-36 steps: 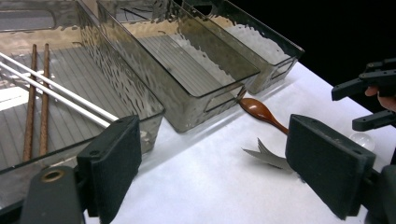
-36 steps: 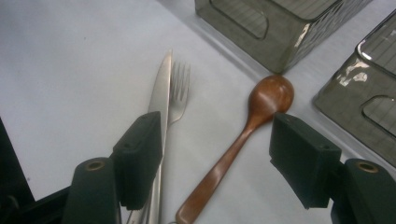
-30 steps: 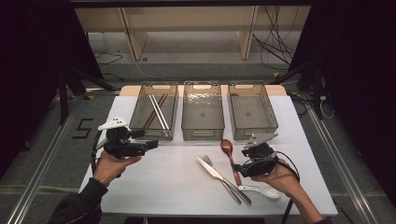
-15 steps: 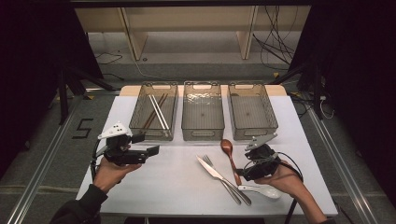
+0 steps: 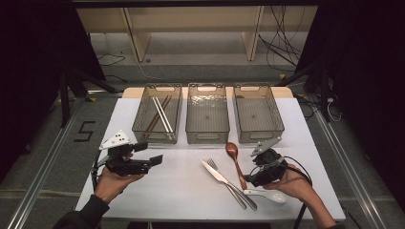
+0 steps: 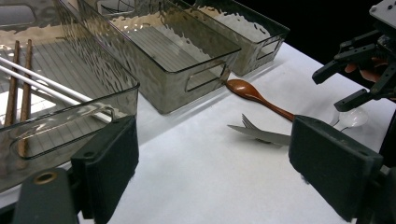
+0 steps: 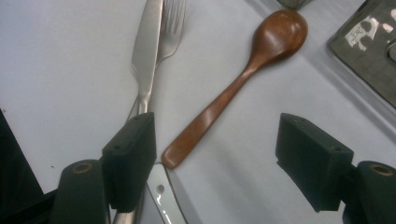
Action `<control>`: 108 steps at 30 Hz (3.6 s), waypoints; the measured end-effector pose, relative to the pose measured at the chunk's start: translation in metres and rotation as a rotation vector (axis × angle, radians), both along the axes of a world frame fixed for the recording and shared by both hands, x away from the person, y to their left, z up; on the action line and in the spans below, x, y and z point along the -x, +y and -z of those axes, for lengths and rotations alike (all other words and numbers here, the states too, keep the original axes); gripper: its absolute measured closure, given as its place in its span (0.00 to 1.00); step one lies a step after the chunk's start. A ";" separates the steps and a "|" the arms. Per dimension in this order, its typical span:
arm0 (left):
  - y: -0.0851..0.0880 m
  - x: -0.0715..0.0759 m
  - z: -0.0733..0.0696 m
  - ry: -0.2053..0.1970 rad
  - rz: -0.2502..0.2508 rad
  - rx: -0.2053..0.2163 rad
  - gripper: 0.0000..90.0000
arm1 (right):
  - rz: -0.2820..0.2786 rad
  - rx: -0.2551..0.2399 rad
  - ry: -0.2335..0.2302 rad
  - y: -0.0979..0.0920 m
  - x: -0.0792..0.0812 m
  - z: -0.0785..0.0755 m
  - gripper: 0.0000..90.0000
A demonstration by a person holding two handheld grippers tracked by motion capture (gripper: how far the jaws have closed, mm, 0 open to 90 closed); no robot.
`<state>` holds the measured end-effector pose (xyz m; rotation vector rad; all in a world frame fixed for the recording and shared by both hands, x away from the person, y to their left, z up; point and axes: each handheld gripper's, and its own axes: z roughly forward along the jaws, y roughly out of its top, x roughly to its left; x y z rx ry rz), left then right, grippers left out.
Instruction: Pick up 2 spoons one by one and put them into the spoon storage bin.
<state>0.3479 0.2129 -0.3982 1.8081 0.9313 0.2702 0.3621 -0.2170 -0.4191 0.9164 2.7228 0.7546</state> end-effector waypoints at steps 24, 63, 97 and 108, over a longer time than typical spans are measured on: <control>0.005 0.008 0.004 -0.012 0.006 -0.007 0.17 | -0.109 0.202 0.116 0.000 0.019 0.023 0.58; 0.004 0.005 0.008 0.008 0.015 -0.020 0.17 | -0.282 0.337 0.107 0.004 0.029 0.032 0.85; 0.007 0.005 0.007 -0.012 -0.005 -0.006 0.17 | -0.129 -0.007 -0.057 0.005 0.009 -0.021 0.85; 0.009 0.005 0.007 -0.012 -0.009 0.003 0.17 | -0.055 -0.118 -0.089 0.012 -0.023 -0.037 0.85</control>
